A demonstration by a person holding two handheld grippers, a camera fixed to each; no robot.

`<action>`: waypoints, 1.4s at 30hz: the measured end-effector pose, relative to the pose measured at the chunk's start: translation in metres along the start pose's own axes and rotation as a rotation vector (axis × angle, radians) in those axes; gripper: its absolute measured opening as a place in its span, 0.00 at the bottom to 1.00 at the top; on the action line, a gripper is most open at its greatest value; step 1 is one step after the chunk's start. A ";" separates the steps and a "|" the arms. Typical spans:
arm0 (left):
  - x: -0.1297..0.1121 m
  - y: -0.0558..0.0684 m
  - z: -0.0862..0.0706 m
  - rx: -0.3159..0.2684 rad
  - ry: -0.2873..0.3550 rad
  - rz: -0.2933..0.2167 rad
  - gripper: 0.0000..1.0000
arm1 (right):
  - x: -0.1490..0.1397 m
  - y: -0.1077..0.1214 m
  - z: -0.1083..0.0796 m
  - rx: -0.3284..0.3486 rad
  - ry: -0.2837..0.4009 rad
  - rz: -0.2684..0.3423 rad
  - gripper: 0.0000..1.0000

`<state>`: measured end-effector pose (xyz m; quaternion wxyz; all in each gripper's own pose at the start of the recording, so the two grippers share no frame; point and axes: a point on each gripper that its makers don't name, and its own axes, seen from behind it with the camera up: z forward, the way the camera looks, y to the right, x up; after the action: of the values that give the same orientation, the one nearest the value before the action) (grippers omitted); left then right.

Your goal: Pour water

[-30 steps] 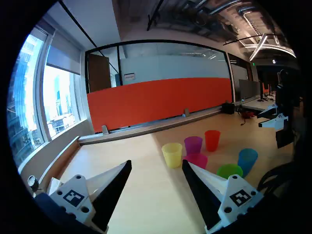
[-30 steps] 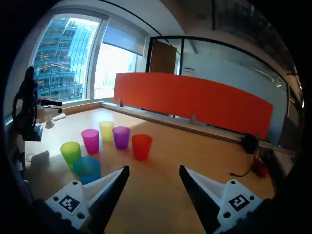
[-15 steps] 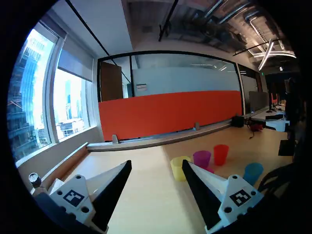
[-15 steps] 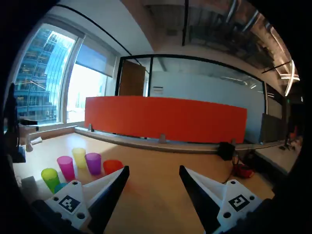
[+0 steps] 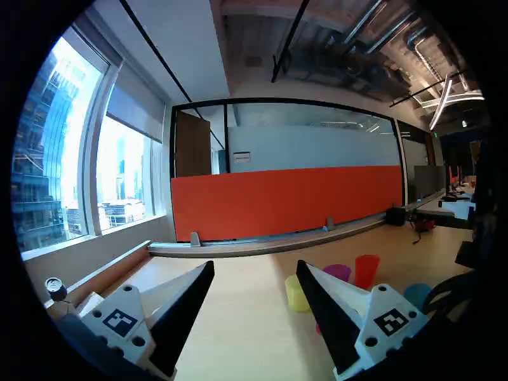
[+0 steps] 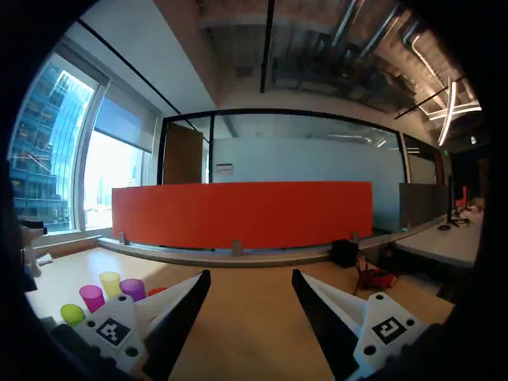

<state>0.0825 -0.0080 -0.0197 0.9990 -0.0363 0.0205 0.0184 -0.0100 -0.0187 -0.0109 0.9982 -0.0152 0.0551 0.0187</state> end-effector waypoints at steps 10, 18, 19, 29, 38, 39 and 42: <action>-0.022 -0.004 0.003 0.018 -0.013 0.005 0.96 | 0.004 0.009 -0.010 -0.034 0.027 -0.015 0.99; -0.036 -0.003 0.008 0.034 -0.021 0.013 0.96 | -0.002 0.012 -0.015 -0.040 0.024 -0.048 0.99; -0.037 -0.003 0.008 0.035 -0.019 0.012 0.96 | -0.002 0.013 -0.015 -0.042 0.024 -0.049 0.99; -0.041 0.003 0.014 0.047 0.010 -0.005 0.96 | -0.003 0.017 -0.019 -0.052 0.010 0.000 0.99; -0.059 0.007 0.019 0.050 0.002 -0.016 0.96 | -0.001 0.022 -0.022 -0.071 0.002 -0.010 0.99; -0.059 0.007 0.019 0.050 0.003 -0.020 0.96 | -0.001 0.022 -0.022 -0.071 0.000 -0.010 0.99; -0.061 0.009 0.020 0.050 0.006 -0.031 0.96 | -0.001 0.020 -0.022 -0.071 -0.005 -0.010 0.99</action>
<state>0.0221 0.0002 0.0021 0.9997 -0.0116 0.0235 0.0023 -0.0138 0.0010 -0.0336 0.9972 -0.0510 0.0519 0.0158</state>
